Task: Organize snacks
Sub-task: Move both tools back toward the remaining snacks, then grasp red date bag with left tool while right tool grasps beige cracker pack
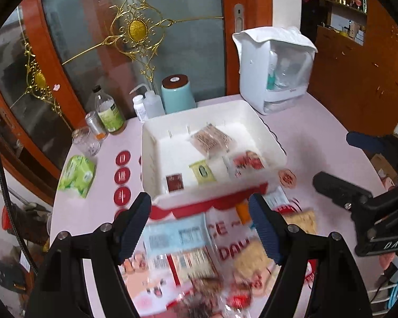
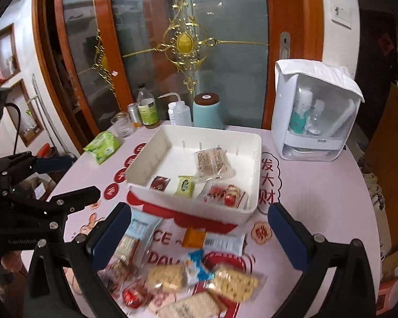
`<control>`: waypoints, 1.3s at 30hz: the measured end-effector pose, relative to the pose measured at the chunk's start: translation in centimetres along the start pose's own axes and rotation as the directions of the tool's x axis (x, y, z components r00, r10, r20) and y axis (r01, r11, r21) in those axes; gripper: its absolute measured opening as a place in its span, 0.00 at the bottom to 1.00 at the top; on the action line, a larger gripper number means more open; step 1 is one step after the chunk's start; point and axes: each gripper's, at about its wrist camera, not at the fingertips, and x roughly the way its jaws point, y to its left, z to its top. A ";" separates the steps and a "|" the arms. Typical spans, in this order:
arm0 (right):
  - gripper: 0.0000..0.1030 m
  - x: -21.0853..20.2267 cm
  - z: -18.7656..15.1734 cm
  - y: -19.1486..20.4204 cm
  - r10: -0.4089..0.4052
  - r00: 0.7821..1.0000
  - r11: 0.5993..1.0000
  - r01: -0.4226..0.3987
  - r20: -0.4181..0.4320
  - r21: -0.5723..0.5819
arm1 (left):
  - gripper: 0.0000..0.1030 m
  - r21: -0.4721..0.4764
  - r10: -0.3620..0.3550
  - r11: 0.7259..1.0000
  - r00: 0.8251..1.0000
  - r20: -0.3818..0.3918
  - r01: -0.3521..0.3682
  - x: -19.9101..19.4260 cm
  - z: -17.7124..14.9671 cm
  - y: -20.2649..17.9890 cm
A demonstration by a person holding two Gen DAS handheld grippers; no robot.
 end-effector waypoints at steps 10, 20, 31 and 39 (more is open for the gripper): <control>1.00 -7.4 -5.5 1.0 -0.026 0.997 0.998 0.031 0.076 -0.062 | 0.76 -0.007 -0.035 0.999 0.999 0.040 0.035 -7.6 -7.2 -2.8; 1.00 -9.5 -10.6 -0.1 -0.052 0.996 0.999 0.052 0.074 0.009 | 0.83 -0.071 0.018 0.997 0.988 0.152 -0.007 -11.9 -13.8 -4.5; 1.00 -6.4 -14.9 -1.5 -0.040 0.998 0.993 0.045 -0.052 0.109 | 0.83 -0.157 0.007 0.988 1.000 0.026 -0.003 -7.3 -20.6 -3.3; 1.00 -1.1 -17.2 -0.6 -0.014 0.978 0.983 0.052 -0.210 0.176 | 0.83 -0.174 -0.033 0.984 0.998 -0.060 0.022 -2.4 -22.3 -4.0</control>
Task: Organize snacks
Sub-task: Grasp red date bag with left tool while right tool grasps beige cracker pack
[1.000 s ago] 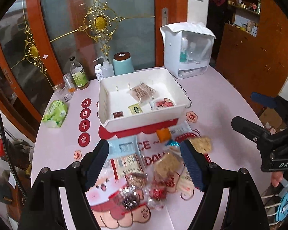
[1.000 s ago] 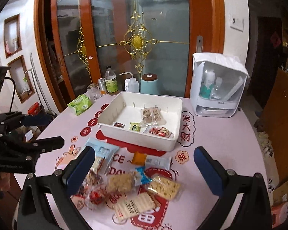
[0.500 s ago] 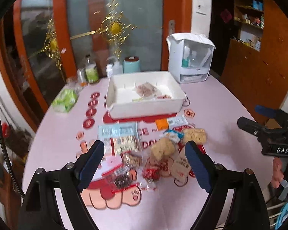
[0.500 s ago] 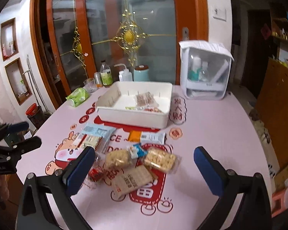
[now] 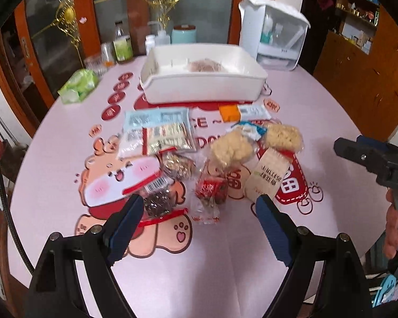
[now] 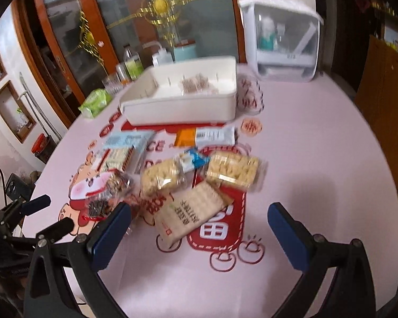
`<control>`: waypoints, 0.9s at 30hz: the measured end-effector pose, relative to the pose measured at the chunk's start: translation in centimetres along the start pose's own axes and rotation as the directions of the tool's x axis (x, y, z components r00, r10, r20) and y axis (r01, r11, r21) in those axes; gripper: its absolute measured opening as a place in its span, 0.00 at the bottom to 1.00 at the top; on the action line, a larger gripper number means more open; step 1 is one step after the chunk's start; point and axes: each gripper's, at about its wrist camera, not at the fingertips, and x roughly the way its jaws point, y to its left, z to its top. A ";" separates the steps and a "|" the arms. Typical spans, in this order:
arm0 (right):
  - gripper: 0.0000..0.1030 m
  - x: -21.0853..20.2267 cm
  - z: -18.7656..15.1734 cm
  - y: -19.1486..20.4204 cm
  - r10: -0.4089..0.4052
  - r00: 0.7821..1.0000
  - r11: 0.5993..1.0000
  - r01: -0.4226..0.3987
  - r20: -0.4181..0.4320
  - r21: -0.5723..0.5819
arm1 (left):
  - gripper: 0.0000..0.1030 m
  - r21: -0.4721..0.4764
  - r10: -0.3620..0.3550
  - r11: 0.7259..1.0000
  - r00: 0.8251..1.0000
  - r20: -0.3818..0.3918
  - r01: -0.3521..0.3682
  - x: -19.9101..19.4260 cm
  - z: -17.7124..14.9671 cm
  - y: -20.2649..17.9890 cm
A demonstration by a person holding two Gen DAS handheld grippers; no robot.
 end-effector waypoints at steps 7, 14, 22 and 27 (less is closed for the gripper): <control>1.00 5.1 -0.7 -0.5 0.027 0.987 0.994 -0.009 -0.158 0.113 | 0.83 -0.050 -0.077 0.996 0.992 -0.101 0.072 5.6 -0.3 -0.2; 0.99 9.9 -0.1 -1.0 0.042 0.966 0.976 0.015 -0.255 0.219 | 0.83 -0.093 -0.109 0.991 0.981 -0.157 0.096 10.1 0.0 0.1; 0.97 14.0 0.2 0.7 -0.031 0.935 0.973 0.109 -0.353 0.204 | 0.83 -0.173 -0.136 0.980 0.971 -0.197 0.102 12.8 0.1 1.1; 0.93 14.9 0.1 2.3 -0.131 0.928 0.976 0.181 -0.350 0.117 | 0.83 -0.195 -0.151 0.974 0.968 -0.199 0.112 13.3 0.2 1.4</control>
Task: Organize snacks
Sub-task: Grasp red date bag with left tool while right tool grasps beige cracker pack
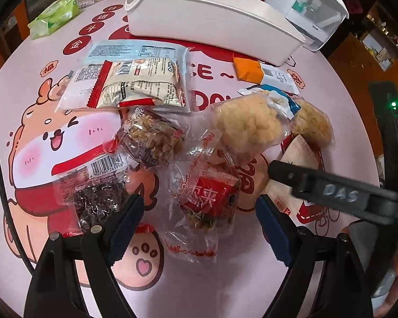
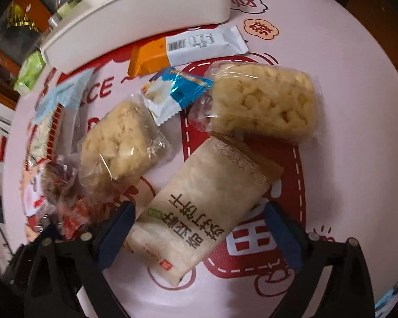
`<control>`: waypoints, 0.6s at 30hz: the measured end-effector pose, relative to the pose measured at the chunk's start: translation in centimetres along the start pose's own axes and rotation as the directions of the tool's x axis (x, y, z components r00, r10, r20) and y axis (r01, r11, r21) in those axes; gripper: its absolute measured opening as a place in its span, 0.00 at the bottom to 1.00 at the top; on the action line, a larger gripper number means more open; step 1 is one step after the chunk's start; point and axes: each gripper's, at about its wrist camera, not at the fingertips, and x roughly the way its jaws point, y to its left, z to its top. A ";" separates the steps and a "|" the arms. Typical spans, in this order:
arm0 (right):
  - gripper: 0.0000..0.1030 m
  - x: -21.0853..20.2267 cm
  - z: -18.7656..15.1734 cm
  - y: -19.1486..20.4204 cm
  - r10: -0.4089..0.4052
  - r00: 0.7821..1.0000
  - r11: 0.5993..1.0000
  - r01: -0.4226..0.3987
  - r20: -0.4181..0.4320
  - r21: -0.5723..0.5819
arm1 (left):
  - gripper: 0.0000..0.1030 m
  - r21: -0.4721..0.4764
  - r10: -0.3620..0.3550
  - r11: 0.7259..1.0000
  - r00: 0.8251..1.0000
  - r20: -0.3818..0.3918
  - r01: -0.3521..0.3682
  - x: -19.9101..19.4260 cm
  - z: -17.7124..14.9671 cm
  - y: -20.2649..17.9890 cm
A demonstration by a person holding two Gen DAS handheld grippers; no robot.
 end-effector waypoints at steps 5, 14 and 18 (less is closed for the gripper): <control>0.79 0.0 -0.3 0.5 -0.065 0.998 0.994 0.067 0.023 -0.081 | 0.83 0.000 0.004 1.000 1.000 -0.010 -0.004 0.3 0.2 0.1; 0.65 -1.0 -3.0 -2.6 -0.046 0.998 0.990 0.051 0.040 -0.131 | 0.83 0.026 0.010 1.000 0.999 -0.041 -0.009 1.6 0.9 -0.7; 0.61 -1.6 -3.4 -3.9 -0.035 0.999 0.992 0.039 0.037 -0.123 | 0.75 0.070 0.045 0.997 0.997 -0.057 -0.041 2.5 1.2 -1.7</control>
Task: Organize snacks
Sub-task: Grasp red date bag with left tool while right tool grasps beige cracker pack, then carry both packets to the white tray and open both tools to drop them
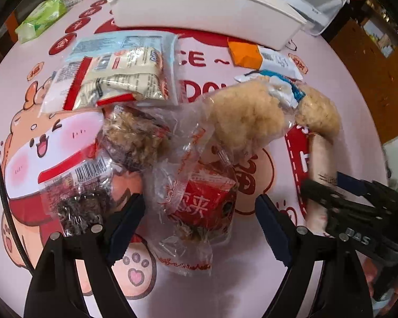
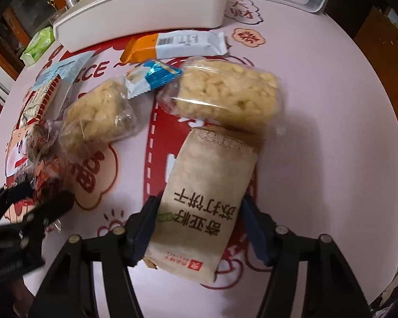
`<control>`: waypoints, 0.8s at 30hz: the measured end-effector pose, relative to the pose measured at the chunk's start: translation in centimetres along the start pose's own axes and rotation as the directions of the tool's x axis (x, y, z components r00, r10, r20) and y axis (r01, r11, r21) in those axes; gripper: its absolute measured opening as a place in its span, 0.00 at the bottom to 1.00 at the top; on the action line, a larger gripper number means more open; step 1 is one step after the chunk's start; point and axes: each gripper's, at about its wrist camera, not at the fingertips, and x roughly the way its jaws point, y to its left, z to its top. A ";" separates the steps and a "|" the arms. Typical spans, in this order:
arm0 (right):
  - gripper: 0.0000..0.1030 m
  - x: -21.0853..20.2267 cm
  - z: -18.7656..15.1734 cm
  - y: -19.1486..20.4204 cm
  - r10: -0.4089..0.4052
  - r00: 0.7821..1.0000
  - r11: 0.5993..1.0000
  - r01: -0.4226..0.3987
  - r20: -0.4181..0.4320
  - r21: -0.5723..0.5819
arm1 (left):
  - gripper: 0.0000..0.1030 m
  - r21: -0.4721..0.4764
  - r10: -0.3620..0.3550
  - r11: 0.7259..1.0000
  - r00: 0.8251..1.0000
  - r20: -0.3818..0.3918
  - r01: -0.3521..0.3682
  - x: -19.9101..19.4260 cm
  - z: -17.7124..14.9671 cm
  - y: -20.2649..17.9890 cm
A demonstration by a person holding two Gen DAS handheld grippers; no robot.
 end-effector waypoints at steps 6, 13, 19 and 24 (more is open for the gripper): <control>0.61 -0.3 -1.3 -1.4 0.007 1.000 1.000 -0.007 0.010 0.005 | 0.54 0.099 0.093 0.991 0.996 -0.001 -0.092 0.6 0.0 -1.9; 0.60 -0.9 -1.8 -1.4 0.060 0.998 0.998 -0.060 0.010 0.016 | 0.51 0.082 0.053 0.995 0.998 -0.029 -0.050 -0.3 -0.9 -2.0; 0.60 -3.0 -2.0 -0.7 0.105 0.993 0.994 -0.105 0.050 -0.006 | 0.51 0.080 0.022 0.997 1.000 0.012 -0.023 -3.7 -1.5 -1.9; 0.60 -6.2 -0.8 0.5 0.128 0.983 0.991 -0.121 0.133 -0.059 | 0.51 0.083 0.000 0.996 0.995 0.095 -0.008 -7.7 -0.5 -2.0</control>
